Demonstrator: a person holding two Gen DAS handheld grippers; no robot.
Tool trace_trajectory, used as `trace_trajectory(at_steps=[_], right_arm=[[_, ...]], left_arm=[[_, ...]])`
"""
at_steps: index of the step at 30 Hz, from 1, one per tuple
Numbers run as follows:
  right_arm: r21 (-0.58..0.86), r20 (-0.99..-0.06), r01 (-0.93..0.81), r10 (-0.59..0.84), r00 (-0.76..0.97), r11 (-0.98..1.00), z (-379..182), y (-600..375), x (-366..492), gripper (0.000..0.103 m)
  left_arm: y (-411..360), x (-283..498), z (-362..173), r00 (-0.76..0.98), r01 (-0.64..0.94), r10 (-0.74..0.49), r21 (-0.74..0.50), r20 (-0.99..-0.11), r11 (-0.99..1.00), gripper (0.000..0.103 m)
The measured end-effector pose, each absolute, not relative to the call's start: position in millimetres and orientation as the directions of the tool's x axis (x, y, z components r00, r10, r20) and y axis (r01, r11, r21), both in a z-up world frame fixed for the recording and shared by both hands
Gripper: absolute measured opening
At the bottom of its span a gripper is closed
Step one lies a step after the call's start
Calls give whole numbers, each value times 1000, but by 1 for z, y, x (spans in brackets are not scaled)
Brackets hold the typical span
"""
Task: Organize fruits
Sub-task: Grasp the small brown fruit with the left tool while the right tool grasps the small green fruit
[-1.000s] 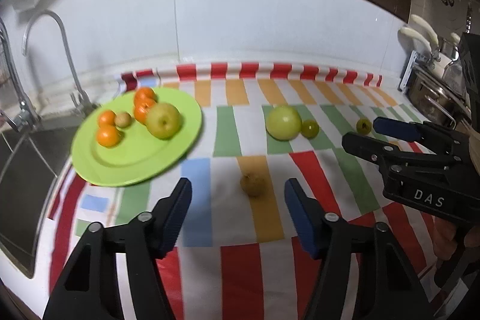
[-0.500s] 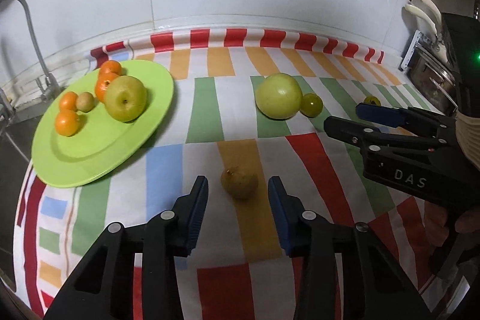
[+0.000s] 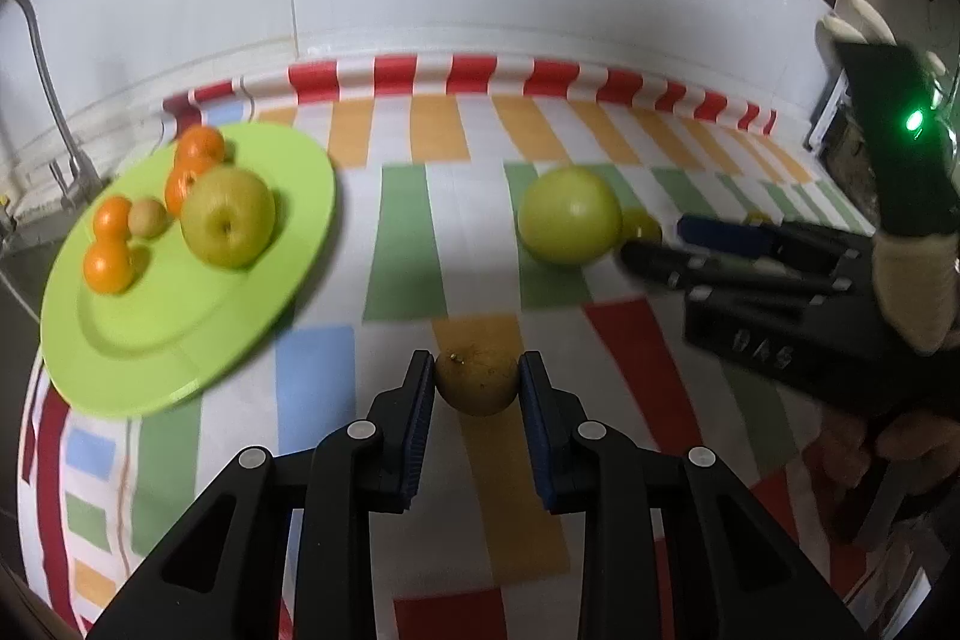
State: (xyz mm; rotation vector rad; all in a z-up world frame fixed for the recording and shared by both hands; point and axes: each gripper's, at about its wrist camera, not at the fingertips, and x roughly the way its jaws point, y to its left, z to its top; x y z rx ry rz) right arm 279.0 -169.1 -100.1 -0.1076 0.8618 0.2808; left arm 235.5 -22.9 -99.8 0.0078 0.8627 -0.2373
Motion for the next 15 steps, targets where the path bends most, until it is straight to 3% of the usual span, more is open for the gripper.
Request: trace_trajectory(at_steps=[6,9,15], right_arm=[[25,-776,-296,205,596,955,-106,-166,292,41],[30,-776,-306,215,593,951,-108,-165,294,30],[47,-774,-294,221,594,955,-105,-171,287,29]], left_arm=[[-24,245,-91,657,213,-200,-75,-727,974,29],[-26,248,-90,663,217,-199,-69,-722,974,29],[-28,245,-88,672,226,-202,-63,-712,972,29]])
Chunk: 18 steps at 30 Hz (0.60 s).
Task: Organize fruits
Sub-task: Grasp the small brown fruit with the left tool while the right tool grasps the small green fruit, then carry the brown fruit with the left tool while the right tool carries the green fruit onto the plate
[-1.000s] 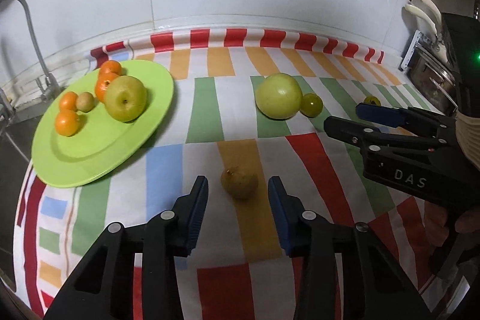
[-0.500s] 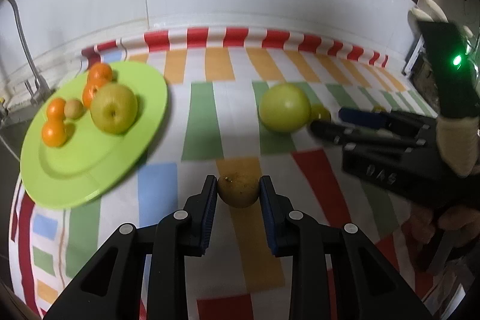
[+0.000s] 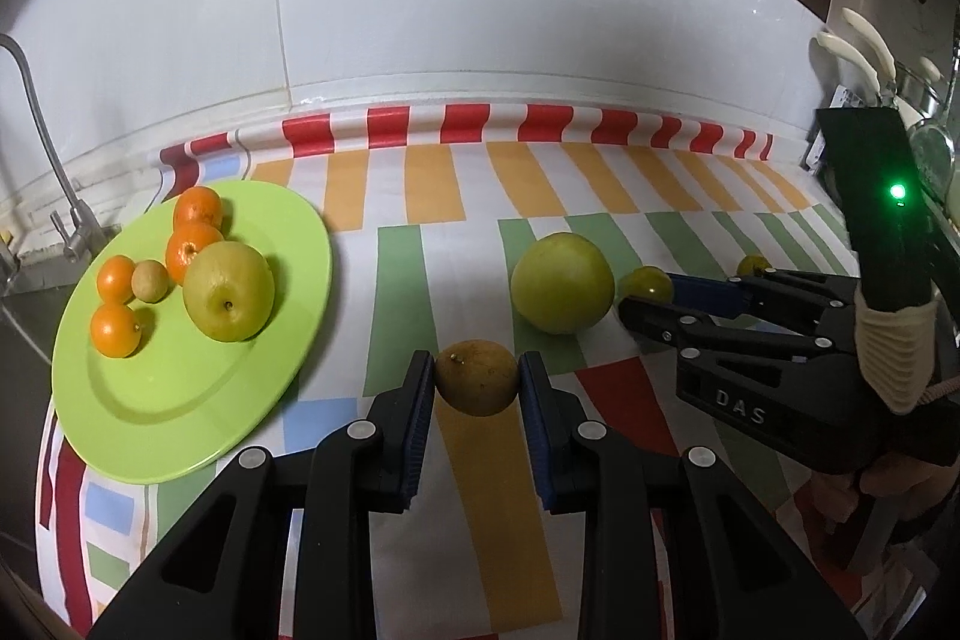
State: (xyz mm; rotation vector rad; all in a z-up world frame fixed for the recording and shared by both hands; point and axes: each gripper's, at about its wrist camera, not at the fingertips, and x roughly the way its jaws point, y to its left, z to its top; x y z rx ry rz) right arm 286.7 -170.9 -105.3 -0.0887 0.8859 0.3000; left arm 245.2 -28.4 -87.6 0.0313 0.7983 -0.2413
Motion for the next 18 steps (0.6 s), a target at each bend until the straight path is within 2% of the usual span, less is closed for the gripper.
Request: trace_trajectory(at_steps=[18], right_arm=[[63,-706,-253,222,673,965,-59,-175,229,29]], left_arm=[[-26,207,-59,719,249,-226,-60,-658,967,29]])
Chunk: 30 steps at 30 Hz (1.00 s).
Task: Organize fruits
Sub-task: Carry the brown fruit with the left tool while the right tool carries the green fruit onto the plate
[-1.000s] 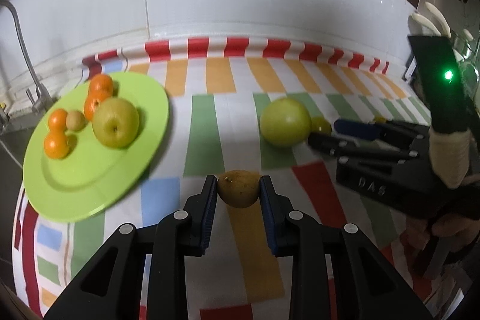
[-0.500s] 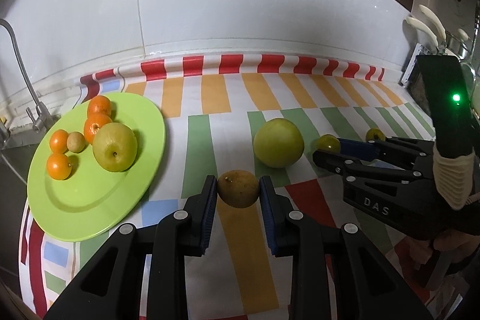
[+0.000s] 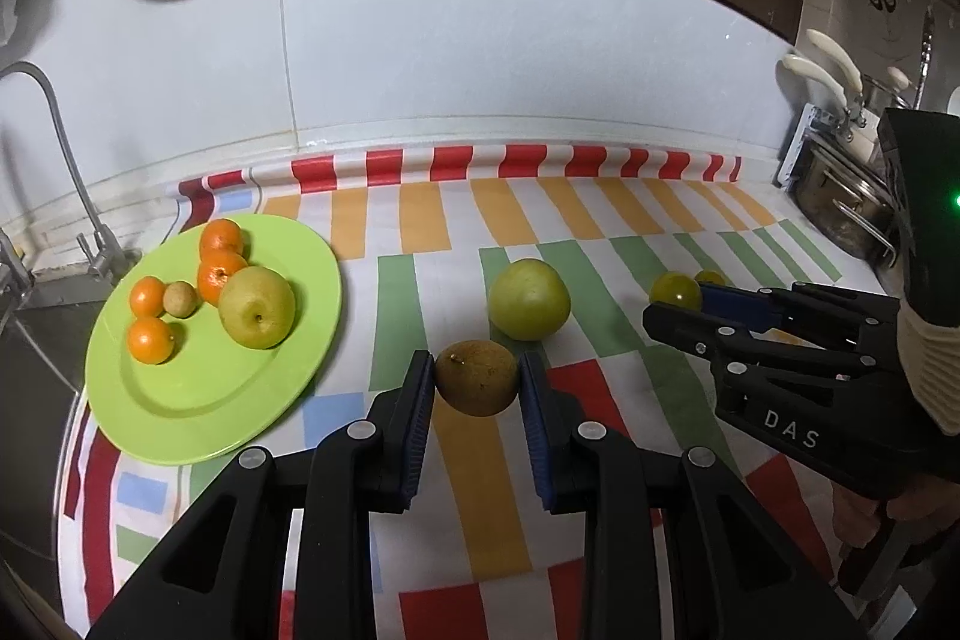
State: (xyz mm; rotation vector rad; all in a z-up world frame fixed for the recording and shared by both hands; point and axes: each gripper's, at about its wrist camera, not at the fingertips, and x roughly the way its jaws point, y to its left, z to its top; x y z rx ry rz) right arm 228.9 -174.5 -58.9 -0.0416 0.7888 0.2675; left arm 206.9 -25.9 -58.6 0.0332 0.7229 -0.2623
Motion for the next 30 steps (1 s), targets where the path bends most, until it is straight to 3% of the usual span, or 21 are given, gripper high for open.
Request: trace_trajectory(at_steps=[30], right_arm=[[57,-605,-198,191,773,979,-4,-139,155,29]], left_arm=[[20,146,-17,768,293,-258,-37,-586,955,29]])
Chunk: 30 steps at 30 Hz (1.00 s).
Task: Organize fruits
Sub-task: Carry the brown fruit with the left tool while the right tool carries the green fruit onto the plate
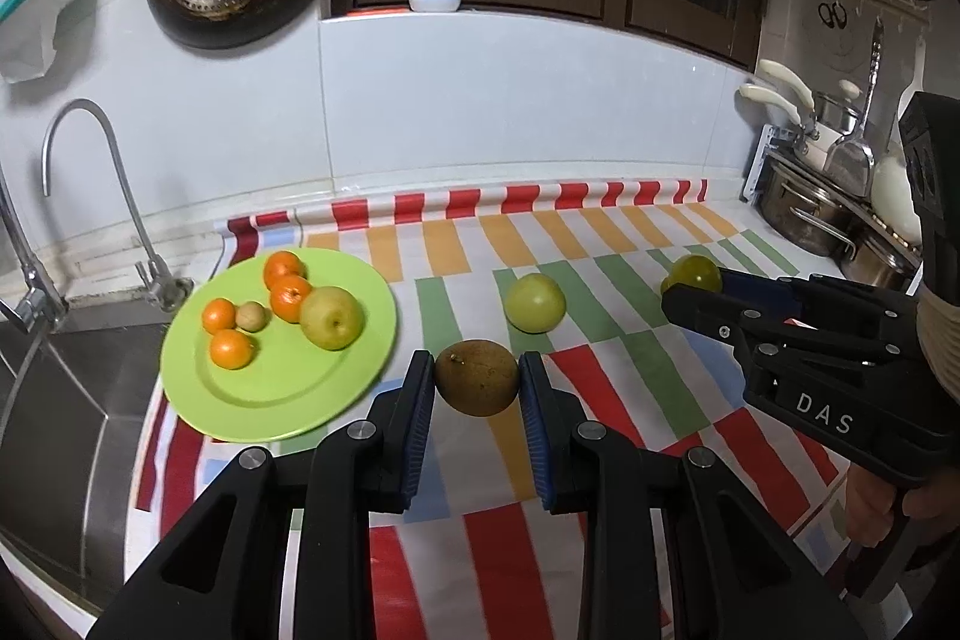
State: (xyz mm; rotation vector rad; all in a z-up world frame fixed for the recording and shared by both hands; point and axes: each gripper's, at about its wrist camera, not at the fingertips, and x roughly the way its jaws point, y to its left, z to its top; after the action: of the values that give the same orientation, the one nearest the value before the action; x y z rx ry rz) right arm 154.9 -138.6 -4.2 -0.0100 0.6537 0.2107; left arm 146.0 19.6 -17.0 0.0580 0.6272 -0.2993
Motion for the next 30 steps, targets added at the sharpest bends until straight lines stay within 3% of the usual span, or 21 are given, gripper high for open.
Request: trace_trajectory(at_steps=[30], right_arm=[[58,-580,-289,268,770,956,-1,-14,174,29]], left_arm=[[140,169,-14,802,234,-208,-26,-560,972,29]])
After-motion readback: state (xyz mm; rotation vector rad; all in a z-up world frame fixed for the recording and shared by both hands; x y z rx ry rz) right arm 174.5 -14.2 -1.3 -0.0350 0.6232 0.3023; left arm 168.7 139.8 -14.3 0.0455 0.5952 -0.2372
